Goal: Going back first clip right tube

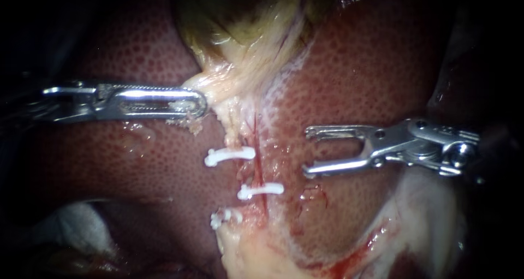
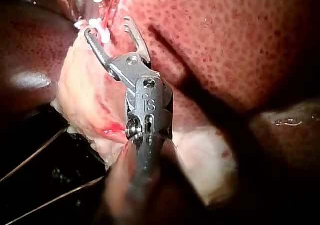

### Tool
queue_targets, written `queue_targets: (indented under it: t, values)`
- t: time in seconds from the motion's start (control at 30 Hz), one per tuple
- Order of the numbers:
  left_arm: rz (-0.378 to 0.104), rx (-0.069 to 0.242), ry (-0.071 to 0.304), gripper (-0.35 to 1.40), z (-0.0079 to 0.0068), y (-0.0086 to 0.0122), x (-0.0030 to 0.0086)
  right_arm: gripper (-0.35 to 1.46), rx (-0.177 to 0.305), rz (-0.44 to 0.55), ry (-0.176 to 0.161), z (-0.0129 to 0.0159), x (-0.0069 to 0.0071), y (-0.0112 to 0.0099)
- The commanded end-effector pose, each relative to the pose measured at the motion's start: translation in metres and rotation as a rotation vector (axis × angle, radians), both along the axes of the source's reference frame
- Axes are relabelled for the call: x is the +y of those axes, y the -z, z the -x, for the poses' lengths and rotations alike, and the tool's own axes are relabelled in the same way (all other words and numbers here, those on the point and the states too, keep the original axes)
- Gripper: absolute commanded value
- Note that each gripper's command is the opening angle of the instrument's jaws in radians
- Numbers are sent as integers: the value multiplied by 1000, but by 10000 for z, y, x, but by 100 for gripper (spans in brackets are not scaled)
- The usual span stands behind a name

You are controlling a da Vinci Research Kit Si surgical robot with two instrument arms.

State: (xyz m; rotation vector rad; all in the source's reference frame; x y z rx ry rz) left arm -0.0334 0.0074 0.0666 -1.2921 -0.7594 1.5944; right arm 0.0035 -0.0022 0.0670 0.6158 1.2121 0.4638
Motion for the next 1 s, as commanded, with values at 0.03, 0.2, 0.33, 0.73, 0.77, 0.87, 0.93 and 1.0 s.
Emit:
queue_targets:
  t: [0.03,0.2,0.33,0.73,0.77,0.87,0.93,1.0]
  values:
    - [0,0,-1,-35,1,-1,-1,49,3,6,4,1,1,5]
    - [4,-3,-1,-35,8,-10,-2,49,8,15,10,4,3,20]
    - [7,1,-9,-35,17,-24,-2,49,9,16,11,4,2,21]
    - [12,14,-48,-35,61,-67,-18,49,9,17,12,5,0,20]
    - [13,12,-50,-35,62,-69,-18,49,9,17,12,5,0,20]
    - [14,12,-51,-35,64,-70,-19,49,9,17,12,5,0,20]
    - [13,12,-51,-35,64,-70,-19,49,9,17,12,5,-1,20]
    - [13,12,-51,-35,64,-70,-19,49,9,17,12,5,-1,20]
